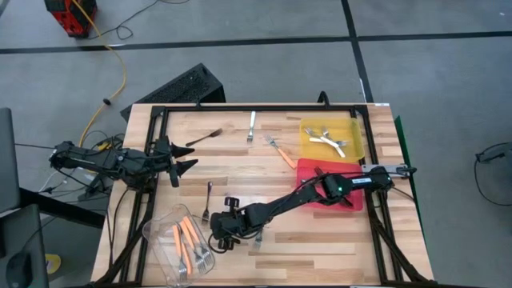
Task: Sort silverware by color (type)
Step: Put the black fork into the red bin
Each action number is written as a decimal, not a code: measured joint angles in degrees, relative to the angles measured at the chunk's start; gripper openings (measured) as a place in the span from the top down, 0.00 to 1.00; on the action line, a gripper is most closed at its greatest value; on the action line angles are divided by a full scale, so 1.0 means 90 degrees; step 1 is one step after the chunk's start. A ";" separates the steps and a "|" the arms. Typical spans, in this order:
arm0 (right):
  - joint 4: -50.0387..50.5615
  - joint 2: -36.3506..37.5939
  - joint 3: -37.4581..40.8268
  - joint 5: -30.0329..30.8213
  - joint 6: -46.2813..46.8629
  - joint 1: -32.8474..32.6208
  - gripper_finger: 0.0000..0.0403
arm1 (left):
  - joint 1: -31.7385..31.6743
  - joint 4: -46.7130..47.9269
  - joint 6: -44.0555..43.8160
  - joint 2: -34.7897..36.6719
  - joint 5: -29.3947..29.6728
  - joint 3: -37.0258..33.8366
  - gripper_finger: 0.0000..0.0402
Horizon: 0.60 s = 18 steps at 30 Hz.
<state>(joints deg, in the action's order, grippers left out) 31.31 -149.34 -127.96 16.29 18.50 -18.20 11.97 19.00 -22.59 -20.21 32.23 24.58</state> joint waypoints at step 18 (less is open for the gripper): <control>0.0134 0.0017 -0.0005 0.0012 0.0174 0.0039 0.94 | 0.0000 0.0000 -0.0007 0.0000 0.0007 0.0000 0.47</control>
<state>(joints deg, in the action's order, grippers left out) 32.52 -149.18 -128.01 16.39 20.06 -17.84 11.97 19.00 -22.65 -20.21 32.30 24.58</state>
